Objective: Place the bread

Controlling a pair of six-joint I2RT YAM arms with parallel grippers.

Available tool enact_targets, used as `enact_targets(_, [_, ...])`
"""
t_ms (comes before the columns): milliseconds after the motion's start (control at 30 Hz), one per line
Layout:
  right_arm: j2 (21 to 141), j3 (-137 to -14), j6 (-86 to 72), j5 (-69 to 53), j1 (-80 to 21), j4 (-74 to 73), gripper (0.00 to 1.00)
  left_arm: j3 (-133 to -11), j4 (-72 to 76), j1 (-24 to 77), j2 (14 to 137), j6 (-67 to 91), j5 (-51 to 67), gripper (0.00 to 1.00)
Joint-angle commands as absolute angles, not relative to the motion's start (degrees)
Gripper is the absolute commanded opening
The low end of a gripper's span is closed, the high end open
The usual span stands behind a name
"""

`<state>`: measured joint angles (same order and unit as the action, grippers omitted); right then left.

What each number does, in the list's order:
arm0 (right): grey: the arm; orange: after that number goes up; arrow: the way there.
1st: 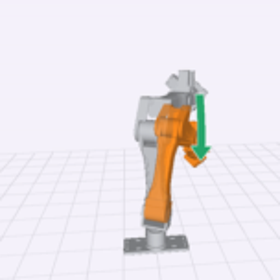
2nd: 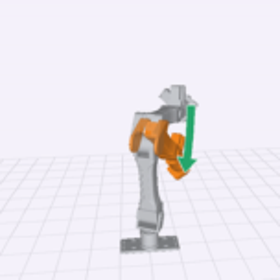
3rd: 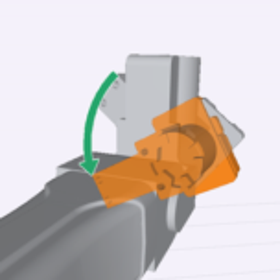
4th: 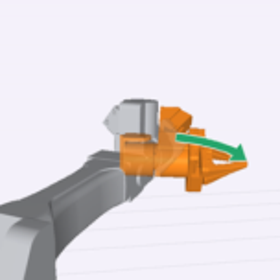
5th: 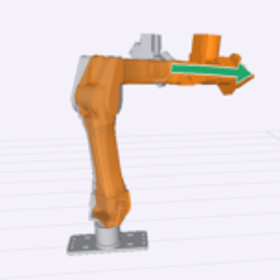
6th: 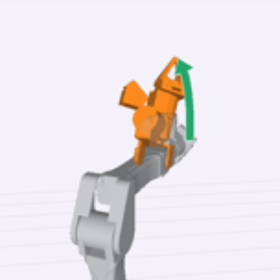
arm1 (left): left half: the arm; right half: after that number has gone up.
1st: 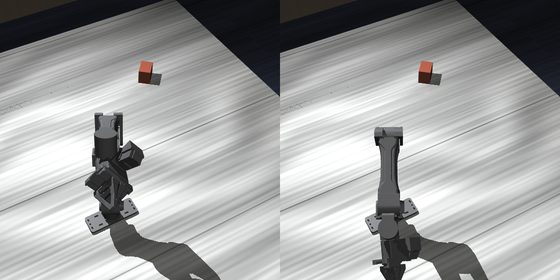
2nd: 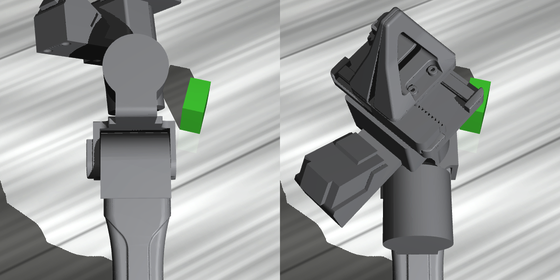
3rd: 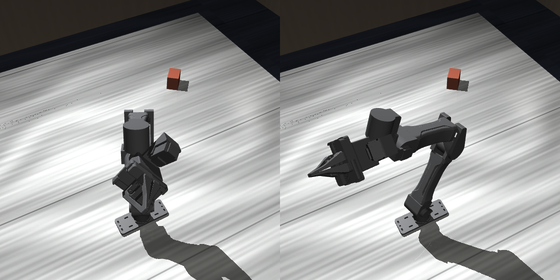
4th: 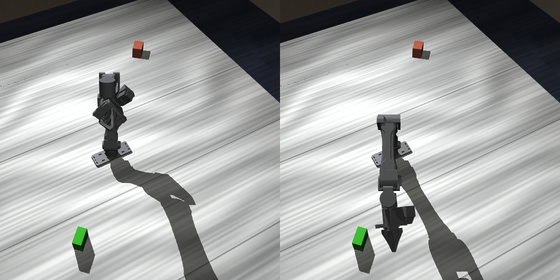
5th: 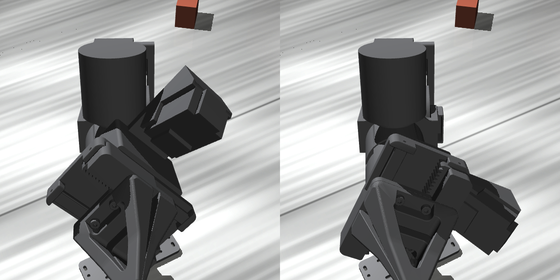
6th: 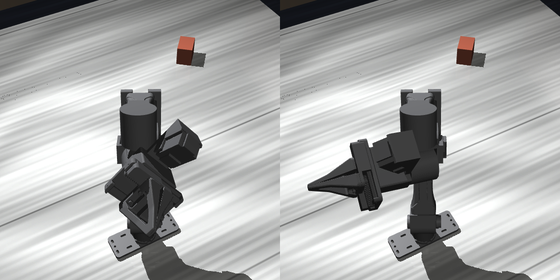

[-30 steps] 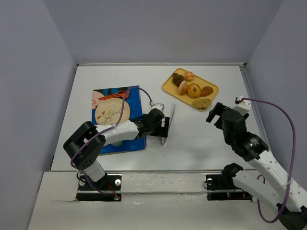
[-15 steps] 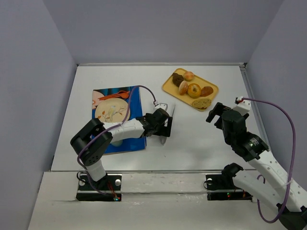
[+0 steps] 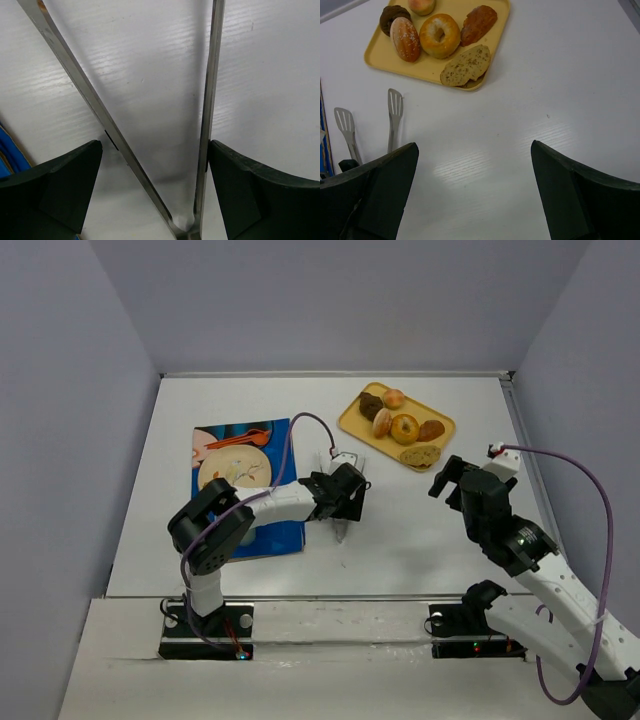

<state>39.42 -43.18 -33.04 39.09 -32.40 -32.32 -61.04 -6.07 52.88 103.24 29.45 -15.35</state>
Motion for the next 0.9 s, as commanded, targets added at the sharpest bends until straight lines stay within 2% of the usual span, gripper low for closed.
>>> enact_targets(0, [38.93, -43.33, -33.66, 41.48, -32.61, -30.85, 1.0, -65.21, -8.0, 53.09, 105.11, 29.45, -19.6, 0.99])
enact_targets(400, [38.41, -43.07, -34.01, 41.66, -32.61, -30.67, 1.0, -66.27, -8.7, 53.09, 109.25, 29.79, -19.16, 0.98])
enact_targets(667, [37.09, -42.8, -34.28, 41.75, -32.61, -30.76, 1.0, -62.76, -10.02, 53.17, 103.01, 30.5, -20.57, 0.52])
enact_targets(767, [36.21, -42.63, -34.45, 41.4, -32.61, -30.76, 1.0, -62.93, -10.46, 53.17, 99.68, 29.8, -20.04, 0.45])
enact_targets(867, [35.42, -42.36, -34.54, 41.4, -32.61, -30.67, 1.0, -63.37, -10.55, 53.26, 95.11, 28.66, -18.99, 0.45])
